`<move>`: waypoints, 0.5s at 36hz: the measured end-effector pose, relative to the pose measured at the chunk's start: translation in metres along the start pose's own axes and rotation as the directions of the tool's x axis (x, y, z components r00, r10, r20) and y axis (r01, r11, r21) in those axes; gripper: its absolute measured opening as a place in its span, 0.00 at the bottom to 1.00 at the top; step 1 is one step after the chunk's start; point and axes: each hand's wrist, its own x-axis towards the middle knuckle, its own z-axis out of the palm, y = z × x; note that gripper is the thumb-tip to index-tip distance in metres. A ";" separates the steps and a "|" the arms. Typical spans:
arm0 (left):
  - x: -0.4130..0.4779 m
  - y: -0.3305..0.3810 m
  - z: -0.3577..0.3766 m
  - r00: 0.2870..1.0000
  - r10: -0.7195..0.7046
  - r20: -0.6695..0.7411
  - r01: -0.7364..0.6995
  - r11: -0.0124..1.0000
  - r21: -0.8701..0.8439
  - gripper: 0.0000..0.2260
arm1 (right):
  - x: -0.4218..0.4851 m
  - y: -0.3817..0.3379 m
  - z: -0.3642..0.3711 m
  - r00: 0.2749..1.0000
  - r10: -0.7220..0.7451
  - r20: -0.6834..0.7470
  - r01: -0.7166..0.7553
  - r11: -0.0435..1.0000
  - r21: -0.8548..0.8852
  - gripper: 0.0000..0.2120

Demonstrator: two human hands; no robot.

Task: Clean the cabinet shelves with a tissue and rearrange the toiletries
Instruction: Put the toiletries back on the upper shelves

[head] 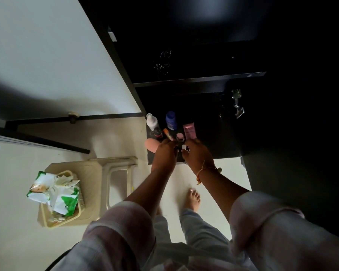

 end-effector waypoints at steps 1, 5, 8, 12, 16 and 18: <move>-0.001 0.001 0.000 1.000 -0.006 -0.006 0.006 1.000 -0.001 0.09 | 0.000 0.001 0.000 1.000 -0.006 0.004 0.006 1.000 0.011 0.10; -0.009 0.008 -0.005 0.999 -0.022 -0.027 0.021 1.000 -0.006 0.07 | -0.011 0.005 -0.006 1.000 0.006 -0.003 -0.006 0.997 0.078 0.12; -0.019 0.015 -0.015 0.998 -0.028 -0.052 0.028 1.000 -0.012 0.06 | -0.026 0.009 -0.013 0.999 0.010 -0.036 -0.007 0.996 0.093 0.12; -0.032 0.029 -0.040 0.993 -0.005 -0.119 -0.003 0.998 -0.069 0.06 | -0.042 0.006 -0.034 0.997 0.013 -0.078 0.001 0.986 0.168 0.12; -0.034 0.048 -0.076 0.963 -0.005 -0.268 -0.024 0.994 -0.105 0.05 | -0.045 -0.013 -0.069 0.976 0.000 -0.219 0.051 0.972 0.228 0.10; -0.029 0.057 -0.095 0.943 0.002 -0.334 -0.046 0.991 -0.126 0.07 | -0.040 -0.028 -0.089 0.951 -0.024 -0.308 0.105 0.963 0.248 0.11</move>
